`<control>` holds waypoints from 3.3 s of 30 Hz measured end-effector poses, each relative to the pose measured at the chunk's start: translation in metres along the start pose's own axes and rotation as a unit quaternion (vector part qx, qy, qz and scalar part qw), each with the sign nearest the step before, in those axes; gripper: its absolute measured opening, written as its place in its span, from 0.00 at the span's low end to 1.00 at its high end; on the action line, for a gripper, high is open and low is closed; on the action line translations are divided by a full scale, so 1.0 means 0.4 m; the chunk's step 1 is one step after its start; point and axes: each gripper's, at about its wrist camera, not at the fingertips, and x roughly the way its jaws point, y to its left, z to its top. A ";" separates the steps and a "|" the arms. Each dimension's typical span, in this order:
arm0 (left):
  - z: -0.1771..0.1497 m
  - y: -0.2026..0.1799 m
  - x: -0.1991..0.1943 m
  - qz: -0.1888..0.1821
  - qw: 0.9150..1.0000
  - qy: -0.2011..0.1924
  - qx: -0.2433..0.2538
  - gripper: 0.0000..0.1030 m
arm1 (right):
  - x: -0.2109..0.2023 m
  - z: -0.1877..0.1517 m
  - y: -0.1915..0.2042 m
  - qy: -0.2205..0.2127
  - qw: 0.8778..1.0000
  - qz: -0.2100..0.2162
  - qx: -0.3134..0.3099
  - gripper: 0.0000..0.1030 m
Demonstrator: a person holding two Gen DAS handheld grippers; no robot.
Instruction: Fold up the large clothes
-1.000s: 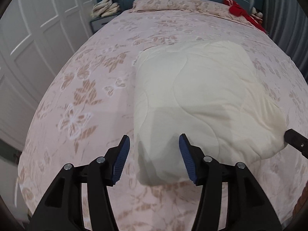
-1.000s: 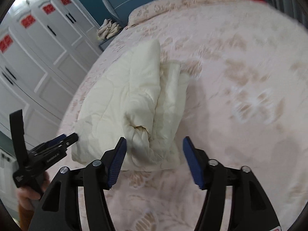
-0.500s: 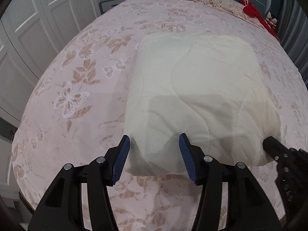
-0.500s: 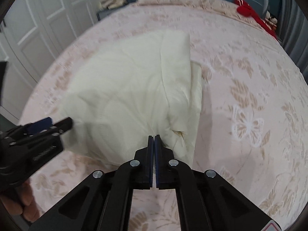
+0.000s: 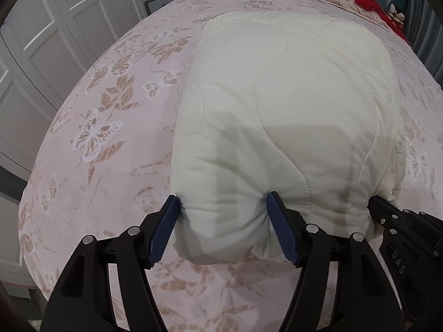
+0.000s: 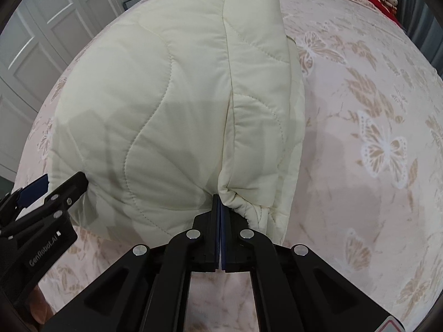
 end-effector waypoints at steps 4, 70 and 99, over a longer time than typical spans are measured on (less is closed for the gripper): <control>-0.009 -0.009 -0.002 0.012 1.000 -0.003 0.005 0.64 | 0.001 -0.003 0.004 0.008 1.000 -0.003 -0.003 0.00; -0.466 0.002 -0.465 0.030 0.995 -0.094 0.010 0.76 | -0.506 -0.520 0.050 -0.128 0.990 -0.065 -0.019 0.45; -0.471 0.010 -0.470 0.031 0.995 -0.096 0.009 0.75 | -0.506 -0.523 0.052 -0.128 0.989 -0.065 -0.019 0.45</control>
